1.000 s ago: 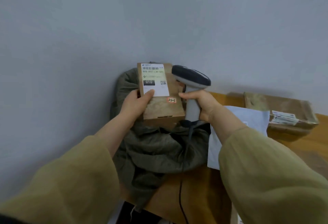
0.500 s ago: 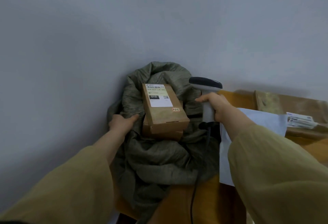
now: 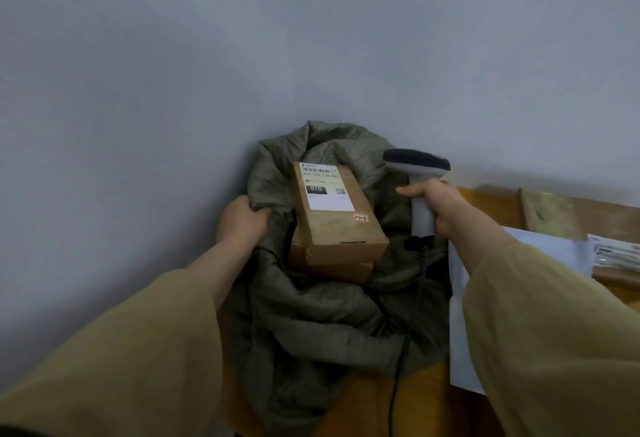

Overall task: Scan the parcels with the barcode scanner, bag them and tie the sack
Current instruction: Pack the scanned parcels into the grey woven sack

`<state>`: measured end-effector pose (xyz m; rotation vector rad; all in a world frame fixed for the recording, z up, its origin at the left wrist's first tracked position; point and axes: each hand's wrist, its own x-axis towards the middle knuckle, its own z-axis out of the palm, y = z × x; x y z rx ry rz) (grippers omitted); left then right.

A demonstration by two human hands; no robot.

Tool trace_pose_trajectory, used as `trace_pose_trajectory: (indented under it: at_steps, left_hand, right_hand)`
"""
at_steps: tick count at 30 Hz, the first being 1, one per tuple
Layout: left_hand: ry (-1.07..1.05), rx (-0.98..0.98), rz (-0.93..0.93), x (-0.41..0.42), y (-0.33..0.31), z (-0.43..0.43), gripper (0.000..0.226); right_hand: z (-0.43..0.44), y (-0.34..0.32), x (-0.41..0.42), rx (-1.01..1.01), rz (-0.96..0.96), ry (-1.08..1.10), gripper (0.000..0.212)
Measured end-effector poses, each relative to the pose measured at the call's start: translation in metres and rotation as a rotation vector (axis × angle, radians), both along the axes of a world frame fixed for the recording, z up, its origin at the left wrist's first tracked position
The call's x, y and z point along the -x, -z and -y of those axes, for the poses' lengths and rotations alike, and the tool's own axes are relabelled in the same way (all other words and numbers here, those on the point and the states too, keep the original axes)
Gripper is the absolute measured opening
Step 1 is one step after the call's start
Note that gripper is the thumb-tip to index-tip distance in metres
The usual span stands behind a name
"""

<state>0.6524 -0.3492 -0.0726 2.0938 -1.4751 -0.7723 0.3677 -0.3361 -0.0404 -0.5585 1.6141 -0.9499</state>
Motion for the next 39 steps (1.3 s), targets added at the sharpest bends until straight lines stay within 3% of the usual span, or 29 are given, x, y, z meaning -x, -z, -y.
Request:
trace_pose_trajectory:
  at_steps: [7, 10, 15, 19, 23, 26, 29, 31, 32, 34, 35, 39]
  left_hand:
    - [-0.073, 0.473, -0.094, -0.002, -0.093, 0.022, 0.026]
    - [-0.076, 0.608, -0.070, -0.003, -0.111, 0.020, 0.024]
    - [-0.069, 0.572, 0.077, -0.017, -0.127, 0.025, 0.028]
    - [0.074, 0.594, 0.351, -0.002, -0.147, 0.019, 0.027]
    - [0.227, 0.295, 0.530, 0.012, -0.112, 0.003, 0.029]
    - [0.209, 0.062, 0.575, 0.026, -0.092, -0.010, 0.059]
    - [0.323, 0.184, 0.627, 0.063, -0.090, -0.035, 0.085]
    - [0.548, 0.322, 0.546, 0.100, -0.080, -0.057, 0.079]
    - [0.653, 0.301, 0.413, 0.119, -0.078, -0.072, 0.067]
    - [0.755, 0.043, 0.136, 0.157, -0.068, -0.097, 0.033]
    - [0.767, -0.093, 0.026, 0.174, -0.062, -0.110, 0.028]
    - [0.666, -0.463, -0.223, 0.222, -0.040, -0.150, 0.031]
  right_hand:
    - [-0.004, -0.082, 0.004, 0.361, 0.050, 0.181, 0.057]
    - [-0.014, -0.089, 0.004, 0.374, -0.008, 0.181, 0.055]
    - [-0.024, -0.102, 0.013, 0.423, 0.007, 0.264, 0.046]
    - [-0.029, -0.114, 0.010, 0.388, -0.034, 0.202, 0.038]
    - [-0.057, -0.099, 0.012, 0.203, 0.008, 0.115, 0.040]
    - [-0.080, -0.095, 0.029, 0.205, 0.049, 0.140, 0.036]
    - [-0.106, -0.102, 0.053, 0.227, 0.167, 0.183, 0.031]
    - [-0.129, -0.107, 0.069, 0.213, 0.188, 0.183, 0.024]
    - [-0.142, -0.109, 0.077, 0.201, 0.184, 0.187, 0.019]
    - [-0.166, -0.107, 0.094, 0.158, 0.165, 0.239, 0.017]
    - [-0.178, -0.104, 0.103, 0.130, 0.140, 0.276, 0.021]
    - [-0.222, -0.085, 0.131, 0.033, 0.064, 0.371, 0.025]
